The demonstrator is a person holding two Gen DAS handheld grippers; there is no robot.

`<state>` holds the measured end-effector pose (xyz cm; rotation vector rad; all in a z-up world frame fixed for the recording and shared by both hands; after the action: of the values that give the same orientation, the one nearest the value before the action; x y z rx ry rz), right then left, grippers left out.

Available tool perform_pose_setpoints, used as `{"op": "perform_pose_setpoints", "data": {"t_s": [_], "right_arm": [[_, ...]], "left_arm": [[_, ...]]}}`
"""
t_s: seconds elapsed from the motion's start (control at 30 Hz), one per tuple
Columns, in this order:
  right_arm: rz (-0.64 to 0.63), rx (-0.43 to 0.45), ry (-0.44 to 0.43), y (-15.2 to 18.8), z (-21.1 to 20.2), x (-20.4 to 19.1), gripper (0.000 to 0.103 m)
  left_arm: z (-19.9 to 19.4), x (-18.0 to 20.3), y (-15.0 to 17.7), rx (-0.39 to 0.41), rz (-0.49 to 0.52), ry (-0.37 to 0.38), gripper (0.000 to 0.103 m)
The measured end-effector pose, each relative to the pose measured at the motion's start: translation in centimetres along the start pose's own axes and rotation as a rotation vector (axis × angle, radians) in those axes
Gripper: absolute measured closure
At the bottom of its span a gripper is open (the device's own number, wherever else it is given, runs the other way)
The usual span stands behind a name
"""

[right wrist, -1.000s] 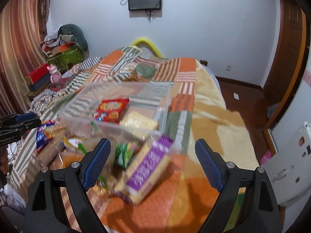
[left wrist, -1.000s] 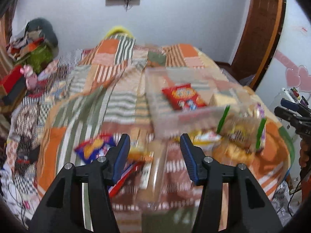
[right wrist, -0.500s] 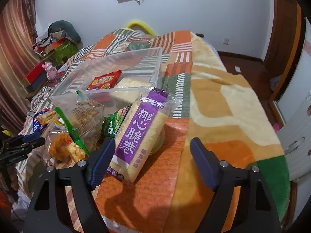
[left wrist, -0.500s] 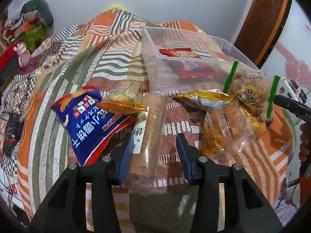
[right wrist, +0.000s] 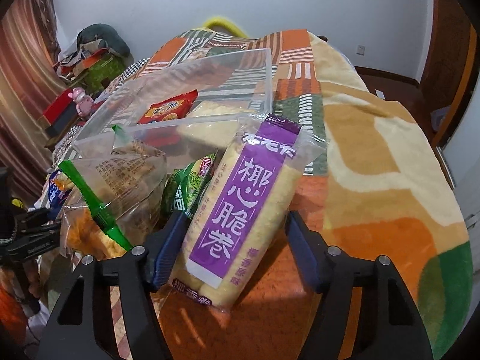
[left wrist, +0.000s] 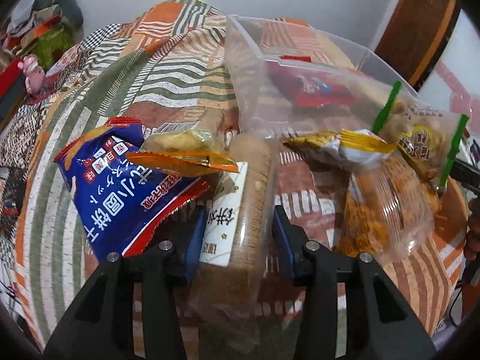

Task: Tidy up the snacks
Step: 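Grasp cracker roll with left tool while right tool grasps purple coconut roll, then place the cracker roll and purple coconut roll into the clear box with both tools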

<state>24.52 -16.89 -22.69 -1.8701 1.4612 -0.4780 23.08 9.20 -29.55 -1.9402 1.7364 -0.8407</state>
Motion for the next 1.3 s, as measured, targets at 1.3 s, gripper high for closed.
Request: {"op": "perform_pose_setpoints", "data": {"t_s": [1.3], "right_arm": [[-0.086, 0.235, -0.027, -9.4, -2.2, -2.8, 0.061]], "left_arm": [[-6.9, 4.8, -11.6, 0.281, 0.011, 0.068, 0.069]]}}
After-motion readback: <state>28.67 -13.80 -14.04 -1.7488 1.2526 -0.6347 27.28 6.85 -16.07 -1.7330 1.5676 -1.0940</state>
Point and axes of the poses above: each gripper's, at about its wrist camera, not at the fingertips, and z roughly the way its jaws point, x to its right, y to its underside, the point moved 7 cm from there along z, roughly the way its jaws point, and after that the axes turned 9 degrees about x, right-handed, at the moved point
